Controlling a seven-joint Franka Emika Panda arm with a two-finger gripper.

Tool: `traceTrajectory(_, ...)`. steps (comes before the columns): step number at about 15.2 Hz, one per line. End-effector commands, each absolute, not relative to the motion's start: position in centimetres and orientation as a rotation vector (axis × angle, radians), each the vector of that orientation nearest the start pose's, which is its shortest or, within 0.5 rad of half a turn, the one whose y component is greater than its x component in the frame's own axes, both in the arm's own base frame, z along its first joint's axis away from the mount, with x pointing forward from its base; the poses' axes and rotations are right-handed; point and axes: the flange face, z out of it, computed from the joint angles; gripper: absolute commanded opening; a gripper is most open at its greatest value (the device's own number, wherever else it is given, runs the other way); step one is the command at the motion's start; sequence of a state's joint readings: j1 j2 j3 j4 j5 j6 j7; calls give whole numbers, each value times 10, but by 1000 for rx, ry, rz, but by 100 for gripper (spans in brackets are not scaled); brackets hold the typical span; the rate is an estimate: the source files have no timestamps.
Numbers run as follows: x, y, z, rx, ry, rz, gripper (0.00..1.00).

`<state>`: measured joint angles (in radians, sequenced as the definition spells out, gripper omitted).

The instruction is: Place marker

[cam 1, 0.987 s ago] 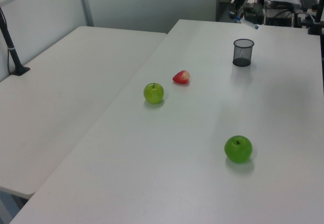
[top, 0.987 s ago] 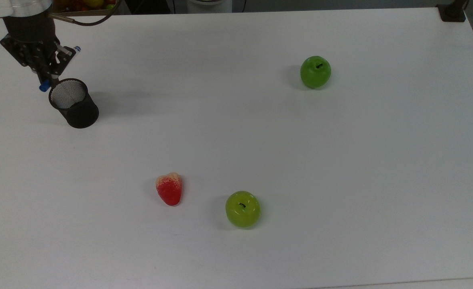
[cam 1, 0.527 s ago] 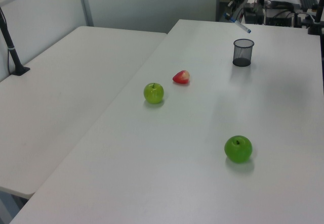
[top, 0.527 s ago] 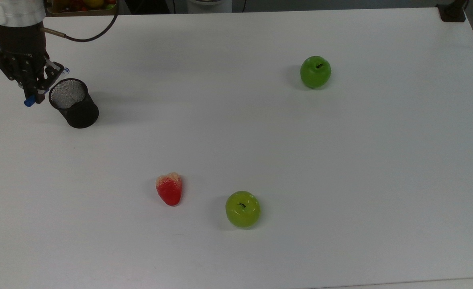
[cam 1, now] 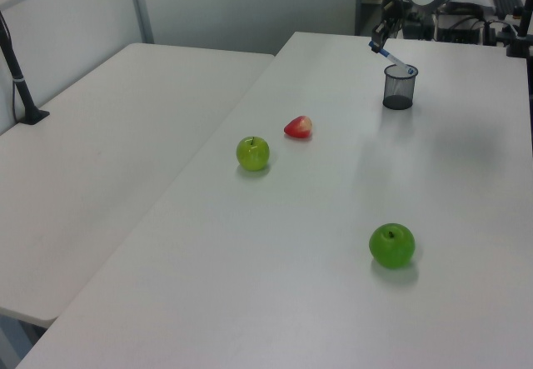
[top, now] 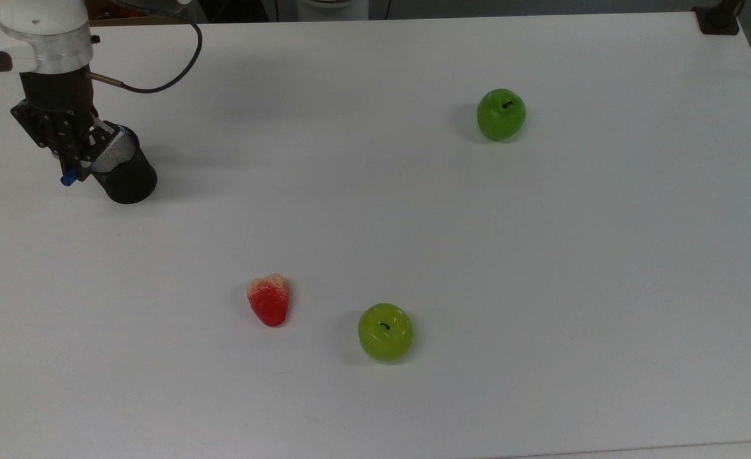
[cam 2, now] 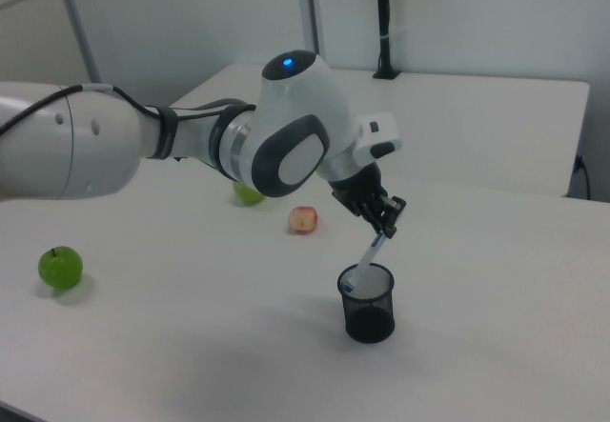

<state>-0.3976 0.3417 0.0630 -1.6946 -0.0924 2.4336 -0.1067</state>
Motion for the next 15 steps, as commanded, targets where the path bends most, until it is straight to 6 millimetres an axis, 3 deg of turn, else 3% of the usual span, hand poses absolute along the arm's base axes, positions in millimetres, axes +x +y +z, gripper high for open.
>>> traceTrajectory(1,643,-235,432,-3212,278,-641,12)
traceTrajectory(6,643,-235,430,-3212,278,-636,12)
traceTrajectory(8,643,-235,430,-3212,278,-633,16)
traceTrajectory(10,642,-236,430,-3212,280,-631,25)
traceTrajectory(13,642,-236,429,-3211,285,-624,53)
traceTrajectory(15,642,-235,429,-3210,285,-619,100)
